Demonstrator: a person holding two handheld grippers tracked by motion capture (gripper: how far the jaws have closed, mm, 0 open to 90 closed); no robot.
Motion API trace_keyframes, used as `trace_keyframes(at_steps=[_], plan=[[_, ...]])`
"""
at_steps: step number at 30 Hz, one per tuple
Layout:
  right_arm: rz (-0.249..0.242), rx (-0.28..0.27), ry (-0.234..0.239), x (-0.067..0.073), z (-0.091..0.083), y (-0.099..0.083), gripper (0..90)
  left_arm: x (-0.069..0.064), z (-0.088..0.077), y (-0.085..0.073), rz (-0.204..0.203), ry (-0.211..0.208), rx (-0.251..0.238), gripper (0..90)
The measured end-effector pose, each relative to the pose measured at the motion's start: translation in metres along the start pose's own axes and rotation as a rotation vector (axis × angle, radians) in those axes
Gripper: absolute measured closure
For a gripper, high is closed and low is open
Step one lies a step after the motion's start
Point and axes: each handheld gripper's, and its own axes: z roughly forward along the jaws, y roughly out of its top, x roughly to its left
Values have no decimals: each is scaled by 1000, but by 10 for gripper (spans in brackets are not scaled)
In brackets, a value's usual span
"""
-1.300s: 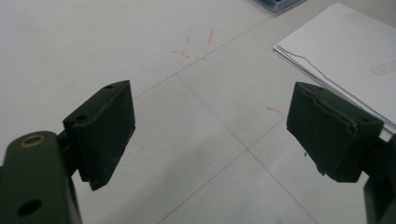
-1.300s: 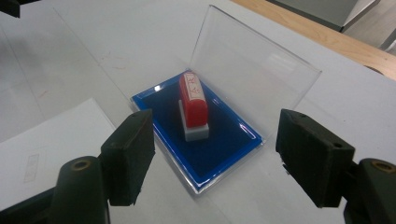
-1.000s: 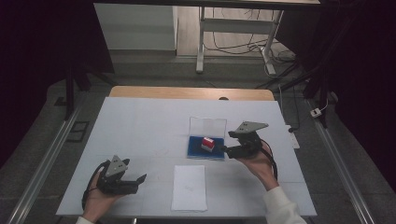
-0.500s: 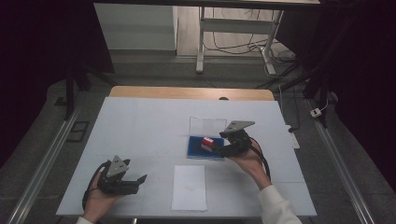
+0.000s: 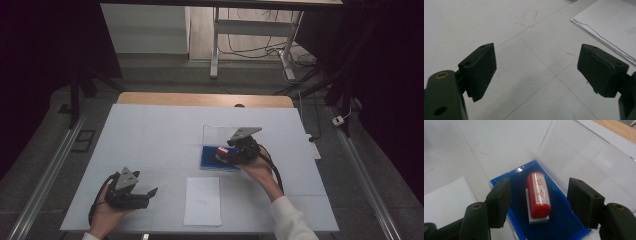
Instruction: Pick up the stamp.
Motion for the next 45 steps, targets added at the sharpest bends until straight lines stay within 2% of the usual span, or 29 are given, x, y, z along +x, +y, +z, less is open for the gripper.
trace_keyframes(at_steps=[11,19,23,30,45], plan=[[-3,14,6,-3,10,-1,457,1,0,-1,1,1,5,158],[-23,29,6,-3,15,-2,529,2,0,-1,0,5,7,159],[-39,32,-3,-1,16,-1,561,2,0,-1,0,7,8,159],[-95,36,-18,2,18,0,664,3,0,-2,2,9,12,160],[-122,41,-28,3,16,1,692,3,-1,-2,5,14,9,161]])
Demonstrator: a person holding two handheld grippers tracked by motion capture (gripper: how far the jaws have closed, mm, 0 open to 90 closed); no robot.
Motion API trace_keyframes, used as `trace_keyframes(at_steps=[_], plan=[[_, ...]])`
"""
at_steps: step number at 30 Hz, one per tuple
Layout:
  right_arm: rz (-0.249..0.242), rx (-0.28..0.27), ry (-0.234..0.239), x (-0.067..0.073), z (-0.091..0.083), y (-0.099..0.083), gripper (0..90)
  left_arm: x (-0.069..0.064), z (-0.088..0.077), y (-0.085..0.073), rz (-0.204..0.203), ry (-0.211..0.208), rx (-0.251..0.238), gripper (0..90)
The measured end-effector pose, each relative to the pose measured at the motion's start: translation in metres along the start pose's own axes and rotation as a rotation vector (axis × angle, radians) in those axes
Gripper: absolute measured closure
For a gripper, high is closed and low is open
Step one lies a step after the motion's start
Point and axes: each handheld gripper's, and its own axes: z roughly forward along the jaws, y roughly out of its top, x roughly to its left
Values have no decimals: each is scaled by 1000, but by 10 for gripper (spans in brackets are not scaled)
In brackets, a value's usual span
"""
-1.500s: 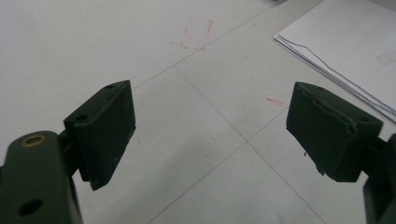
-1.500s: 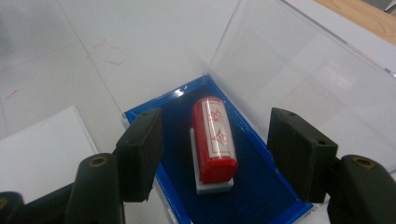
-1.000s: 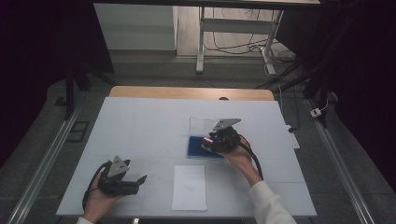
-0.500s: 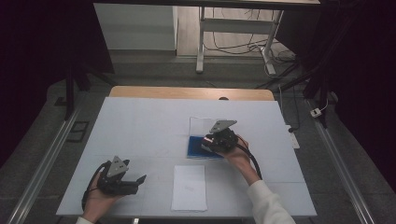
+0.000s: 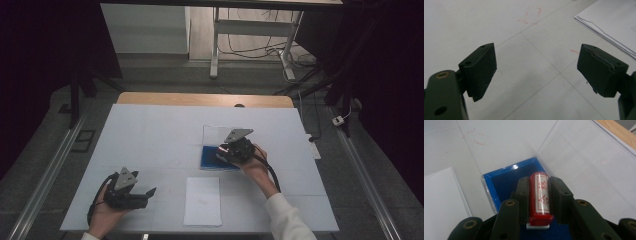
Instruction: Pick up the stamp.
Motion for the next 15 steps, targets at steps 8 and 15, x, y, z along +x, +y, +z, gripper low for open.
trace_keyframes(at_steps=[8,15], plan=[[23,-35,2,-1,-7,4,694,0,-1,-1,-2,5,-1,162],[34,-85,-2,-1,-22,10,695,1,-2,-1,-3,7,-5,163]])
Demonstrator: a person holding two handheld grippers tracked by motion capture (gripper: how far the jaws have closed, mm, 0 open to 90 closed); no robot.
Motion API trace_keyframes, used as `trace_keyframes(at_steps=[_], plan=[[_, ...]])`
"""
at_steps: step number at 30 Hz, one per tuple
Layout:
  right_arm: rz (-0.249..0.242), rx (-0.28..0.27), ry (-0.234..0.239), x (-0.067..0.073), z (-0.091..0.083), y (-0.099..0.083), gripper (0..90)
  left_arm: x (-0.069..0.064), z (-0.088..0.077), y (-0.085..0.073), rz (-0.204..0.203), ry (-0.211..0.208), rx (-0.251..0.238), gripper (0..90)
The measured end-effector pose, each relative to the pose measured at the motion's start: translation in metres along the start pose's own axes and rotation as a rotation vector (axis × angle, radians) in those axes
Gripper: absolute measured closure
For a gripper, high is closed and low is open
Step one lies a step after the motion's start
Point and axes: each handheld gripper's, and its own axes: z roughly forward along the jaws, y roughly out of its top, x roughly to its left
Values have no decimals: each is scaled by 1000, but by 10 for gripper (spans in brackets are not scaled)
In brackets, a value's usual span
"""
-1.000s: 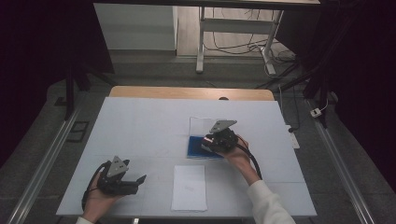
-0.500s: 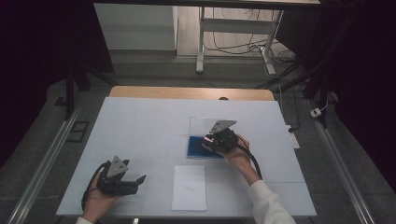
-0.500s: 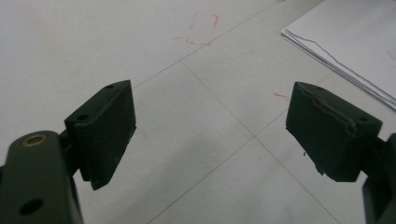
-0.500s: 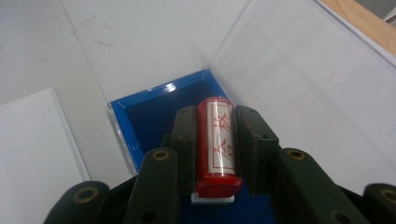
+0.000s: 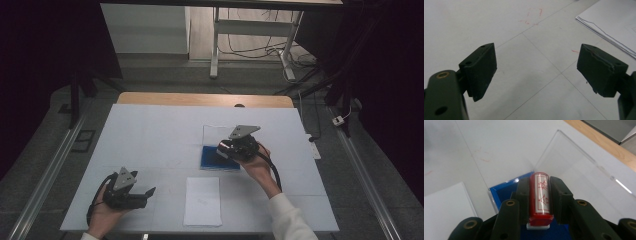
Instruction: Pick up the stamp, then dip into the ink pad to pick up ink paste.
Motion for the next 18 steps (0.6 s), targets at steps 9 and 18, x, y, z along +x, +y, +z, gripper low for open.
trace_keyframes(at_steps=[9,18], plan=[[11,-54,1,-1,-17,9,695,0,0,0,1,1,0,163],[0,-19,4,0,-15,10,695,0,0,0,1,2,2,164]])
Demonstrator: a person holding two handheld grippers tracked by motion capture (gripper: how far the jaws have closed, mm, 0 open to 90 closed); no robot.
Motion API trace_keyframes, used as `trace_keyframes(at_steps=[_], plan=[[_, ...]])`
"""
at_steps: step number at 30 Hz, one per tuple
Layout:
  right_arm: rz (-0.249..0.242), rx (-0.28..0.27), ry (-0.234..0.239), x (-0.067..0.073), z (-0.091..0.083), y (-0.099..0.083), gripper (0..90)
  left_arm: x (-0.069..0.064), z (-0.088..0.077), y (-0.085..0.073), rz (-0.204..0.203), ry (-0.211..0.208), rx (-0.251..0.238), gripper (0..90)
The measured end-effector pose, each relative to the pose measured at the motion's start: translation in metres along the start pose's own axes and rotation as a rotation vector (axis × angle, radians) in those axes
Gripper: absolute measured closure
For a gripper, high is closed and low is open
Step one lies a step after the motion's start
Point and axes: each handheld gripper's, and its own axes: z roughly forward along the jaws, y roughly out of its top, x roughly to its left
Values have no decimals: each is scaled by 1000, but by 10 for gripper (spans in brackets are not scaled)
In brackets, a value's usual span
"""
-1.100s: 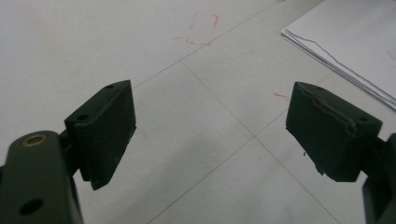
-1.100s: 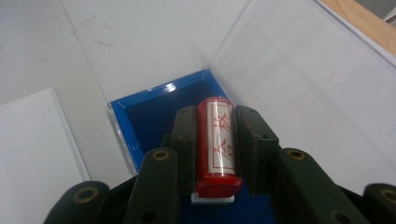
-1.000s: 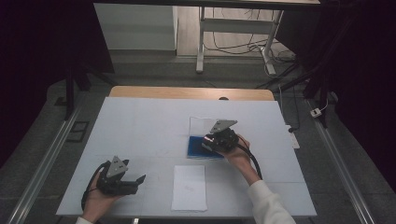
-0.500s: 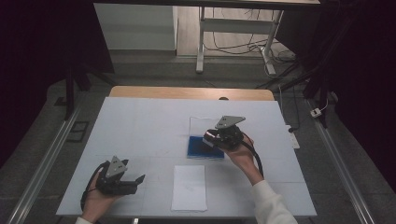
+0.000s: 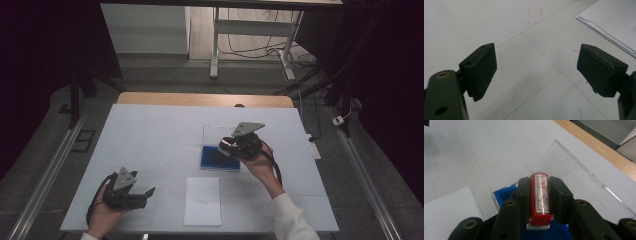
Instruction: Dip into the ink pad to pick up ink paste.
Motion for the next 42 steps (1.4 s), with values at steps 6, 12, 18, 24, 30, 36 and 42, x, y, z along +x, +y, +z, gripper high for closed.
trace_keyframes(at_steps=[6,12,18,24,30,36,42], plan=[[0,29,8,2,7,0,695,0,0,0,-3,3,1,164],[-4,66,8,2,14,-1,695,0,-1,0,-4,2,-1,164],[2,88,16,1,22,-2,695,0,0,0,-5,3,1,164],[4,109,13,0,27,-4,695,0,-1,0,-4,1,1,164],[14,121,15,-1,31,-7,695,1,0,-1,-7,3,5,164],[10,131,22,0,36,-8,695,0,0,-1,-3,2,8,164],[10,144,20,1,39,-10,695,1,-1,-1,-4,3,7,164]])
